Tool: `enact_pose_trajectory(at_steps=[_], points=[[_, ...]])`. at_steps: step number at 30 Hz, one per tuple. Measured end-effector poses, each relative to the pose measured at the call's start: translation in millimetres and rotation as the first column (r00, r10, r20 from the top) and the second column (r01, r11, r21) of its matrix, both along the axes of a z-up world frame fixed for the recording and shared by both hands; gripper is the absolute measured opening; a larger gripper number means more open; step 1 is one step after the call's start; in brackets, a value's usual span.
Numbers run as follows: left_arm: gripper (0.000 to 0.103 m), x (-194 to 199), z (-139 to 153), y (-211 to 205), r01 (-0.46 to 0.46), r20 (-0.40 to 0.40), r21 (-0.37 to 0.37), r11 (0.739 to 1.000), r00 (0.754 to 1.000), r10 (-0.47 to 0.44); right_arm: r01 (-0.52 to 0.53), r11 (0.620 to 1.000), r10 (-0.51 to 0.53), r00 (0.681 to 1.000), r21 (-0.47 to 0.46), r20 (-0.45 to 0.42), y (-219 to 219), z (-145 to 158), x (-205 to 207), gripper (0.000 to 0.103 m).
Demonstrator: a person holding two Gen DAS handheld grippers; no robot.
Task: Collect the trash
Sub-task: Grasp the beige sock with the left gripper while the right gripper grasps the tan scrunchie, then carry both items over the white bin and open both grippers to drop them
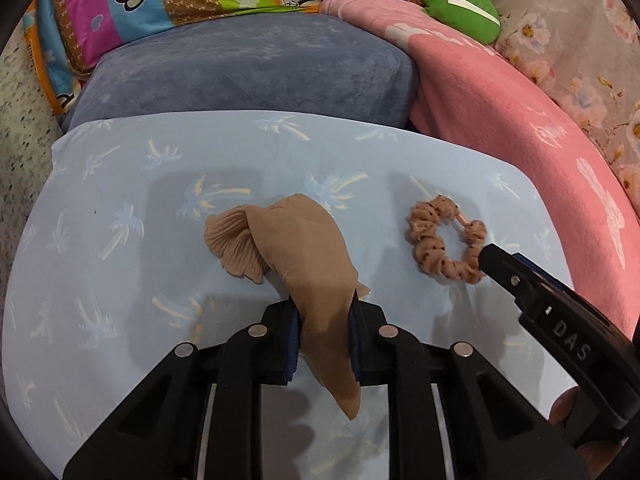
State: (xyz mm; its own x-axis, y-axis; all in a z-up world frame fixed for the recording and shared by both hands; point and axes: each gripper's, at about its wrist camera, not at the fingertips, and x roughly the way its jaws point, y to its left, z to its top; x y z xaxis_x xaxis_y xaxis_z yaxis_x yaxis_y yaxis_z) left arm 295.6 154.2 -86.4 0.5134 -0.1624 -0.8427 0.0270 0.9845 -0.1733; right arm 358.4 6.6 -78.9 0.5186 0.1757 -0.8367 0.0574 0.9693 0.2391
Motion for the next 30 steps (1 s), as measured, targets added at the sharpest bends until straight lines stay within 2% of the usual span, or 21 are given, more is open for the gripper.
enact_pose_trajectory(at_steps=[3,5,7,10,17,30], points=[[0.019,2,-3,1,0.000,-0.004,0.000,1.000,1.000,0.000,0.001,1.000,-0.001,1.000,-0.010,-0.017,5,-10,9,0.036],[0.019,3,-5,1,0.000,-0.005,0.001,1.000,1.000,0.000,0.001,1.000,-0.002,0.999,-0.014,-0.032,6,-16,12,0.030],[0.019,3,-5,0,0.001,-0.003,0.002,1.000,1.000,-0.001,0.010,1.000,-0.011,0.999,-0.026,-0.037,5,-19,10,0.016],[0.019,2,-4,-1,0.004,-0.003,0.002,1.000,1.000,-0.004,0.016,1.000,-0.016,0.999,-0.017,-0.038,2,-20,1,0.010],[0.019,-22,-1,-5,0.018,-0.015,-0.011,1.000,1.000,-0.018,0.028,1.000,-0.028,0.999,-0.003,-0.045,-6,-16,-41,0.008],[0.019,-107,10,-32,0.073,-0.038,-0.030,0.997,0.996,-0.075,0.098,0.995,-0.096,0.995,0.031,-0.041,-45,9,-172,0.008]])
